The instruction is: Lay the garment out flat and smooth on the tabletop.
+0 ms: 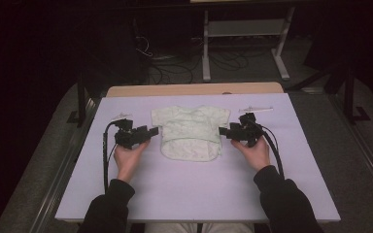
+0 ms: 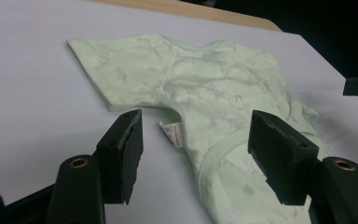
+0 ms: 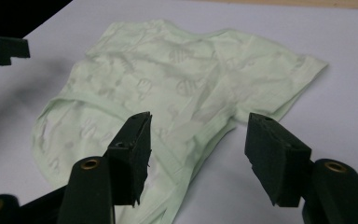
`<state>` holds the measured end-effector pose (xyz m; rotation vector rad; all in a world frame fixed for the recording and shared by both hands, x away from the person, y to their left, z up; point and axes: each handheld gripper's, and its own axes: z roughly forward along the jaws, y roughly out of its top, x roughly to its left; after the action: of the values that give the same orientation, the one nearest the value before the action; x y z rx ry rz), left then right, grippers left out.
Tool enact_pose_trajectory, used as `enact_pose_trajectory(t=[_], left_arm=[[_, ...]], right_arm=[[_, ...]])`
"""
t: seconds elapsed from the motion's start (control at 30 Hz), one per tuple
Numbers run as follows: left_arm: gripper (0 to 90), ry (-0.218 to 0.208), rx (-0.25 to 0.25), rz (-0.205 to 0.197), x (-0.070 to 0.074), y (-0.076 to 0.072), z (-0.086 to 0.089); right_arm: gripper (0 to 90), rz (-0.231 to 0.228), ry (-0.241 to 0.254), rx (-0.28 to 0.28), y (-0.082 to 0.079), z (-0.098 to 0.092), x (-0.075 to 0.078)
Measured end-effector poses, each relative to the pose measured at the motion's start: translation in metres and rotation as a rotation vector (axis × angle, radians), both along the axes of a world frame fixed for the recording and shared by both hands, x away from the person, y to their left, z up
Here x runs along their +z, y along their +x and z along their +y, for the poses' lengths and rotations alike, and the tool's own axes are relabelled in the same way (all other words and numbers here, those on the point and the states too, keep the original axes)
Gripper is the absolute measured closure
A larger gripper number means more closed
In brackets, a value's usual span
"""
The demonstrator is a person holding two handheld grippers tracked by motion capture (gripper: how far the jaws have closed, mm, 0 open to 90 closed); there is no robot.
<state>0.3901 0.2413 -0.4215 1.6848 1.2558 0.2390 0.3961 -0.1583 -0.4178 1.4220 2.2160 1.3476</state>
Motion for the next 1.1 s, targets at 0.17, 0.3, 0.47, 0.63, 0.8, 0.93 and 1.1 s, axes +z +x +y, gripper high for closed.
enact_pose_trajectory(t=[0.17,0.3,0.47,0.63,0.8,0.93,1.1], left_arm=[[35.9,0.007,-0.002,-0.006,-0.003,-0.007,-0.006],[35.8,0.027,-0.007,-0.002,-0.005,-0.013,-0.01],[36.3,0.058,-0.01,0.02,-0.013,-0.014,-0.015],[38.7,0.075,-0.004,0.057,-0.024,-0.014,-0.021],[43.4,0.106,-0.002,0.083,-0.029,-0.015,-0.028],[56.9,0.149,0.051,0.099,-0.032,-0.016,-0.034],[84.2,0.167,0.071,0.123,-0.032,-0.018,-0.04]], right_arm=[[38.8,0.011,-0.003,0.016,-0.011,0.003,-0.005],[38.2,0.032,-0.025,0.026,-0.017,0.008,-0.012],[38.2,0.045,-0.059,0.018,-0.021,0.015,-0.022],[41.0,0.075,-0.07,-0.015,-0.019,0.022,-0.033],[50.6,0.065,-0.094,-0.064,-0.022,0.028,-0.038],[62.5,0.039,-0.14,-0.111,-0.026,0.034,-0.038],[84.9,0.031,-0.145,-0.067,-0.029,0.039,-0.038]])
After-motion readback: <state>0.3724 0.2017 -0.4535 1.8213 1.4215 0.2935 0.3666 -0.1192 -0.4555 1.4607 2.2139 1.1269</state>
